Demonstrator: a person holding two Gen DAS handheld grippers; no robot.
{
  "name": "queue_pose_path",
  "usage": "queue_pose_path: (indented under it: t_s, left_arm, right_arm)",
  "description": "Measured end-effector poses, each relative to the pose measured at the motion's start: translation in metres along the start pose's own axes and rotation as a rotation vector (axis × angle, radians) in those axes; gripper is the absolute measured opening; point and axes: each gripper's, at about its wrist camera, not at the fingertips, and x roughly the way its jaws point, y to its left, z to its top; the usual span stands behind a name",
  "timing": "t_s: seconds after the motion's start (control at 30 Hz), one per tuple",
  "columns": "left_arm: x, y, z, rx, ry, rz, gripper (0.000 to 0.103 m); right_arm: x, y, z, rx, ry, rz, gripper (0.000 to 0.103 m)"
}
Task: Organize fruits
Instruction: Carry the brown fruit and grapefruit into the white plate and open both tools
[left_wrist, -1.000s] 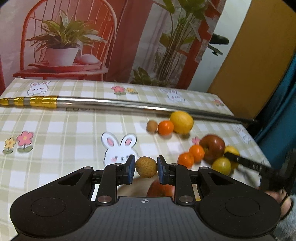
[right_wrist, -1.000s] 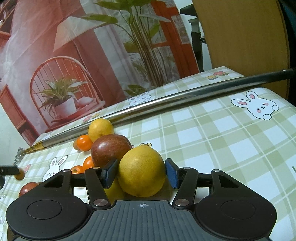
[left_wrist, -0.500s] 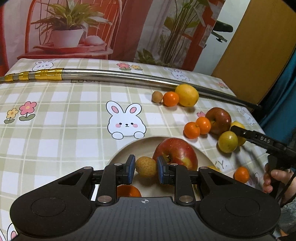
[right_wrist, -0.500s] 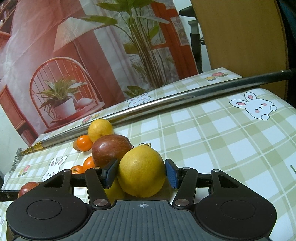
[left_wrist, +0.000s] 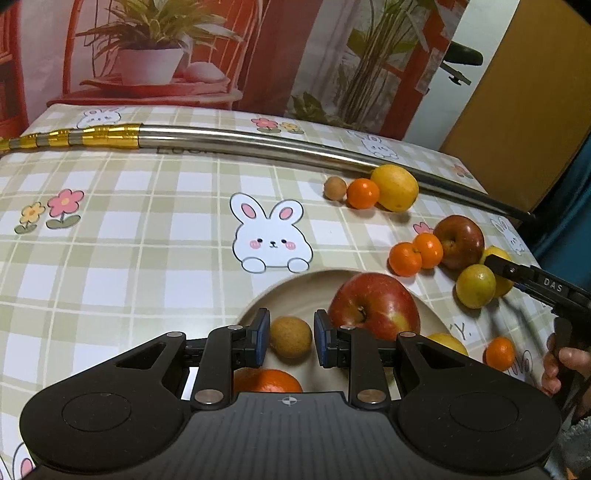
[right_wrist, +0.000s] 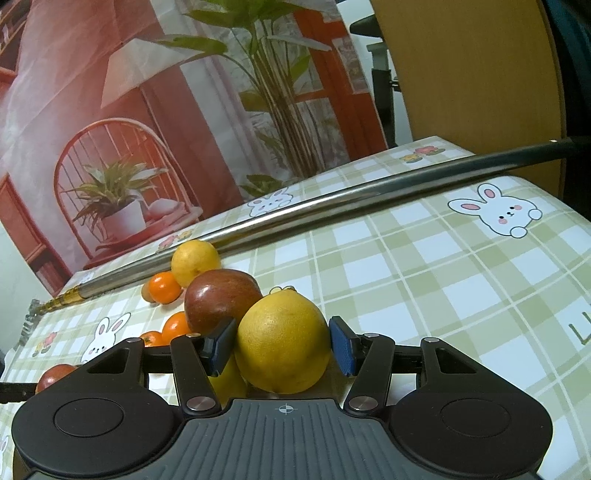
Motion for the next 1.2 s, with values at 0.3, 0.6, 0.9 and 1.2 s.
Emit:
queue_pose_path:
  t_s: [0.3,0.6,0.9,1.2]
  left_arm:
    - [-0.017,-0.008,0.002,-0.038,-0.044,-0.003,0.029]
    - [-0.044,-0.011,-0.006,-0.026,-0.070,0.040,0.031]
    - [-0.081,-0.013,-0.023,-0.013,-0.110,0.088,0.038]
    - [-0.113,-0.004,-0.042,-0.023,-0.148,0.125,0.039]
  right_arm:
    - [-0.014,0.004,-0.001,0.013,-0.022,0.014,0.051]
    - [-0.039,0.019,-0.002,0.009,-0.056,0.049,0.051]
    - [-0.067,0.052,-0.005,-0.058,-0.053,0.135,0.051]
    - [-0.078,0.108,-0.024,-0.159,0.087,0.236,0.051]
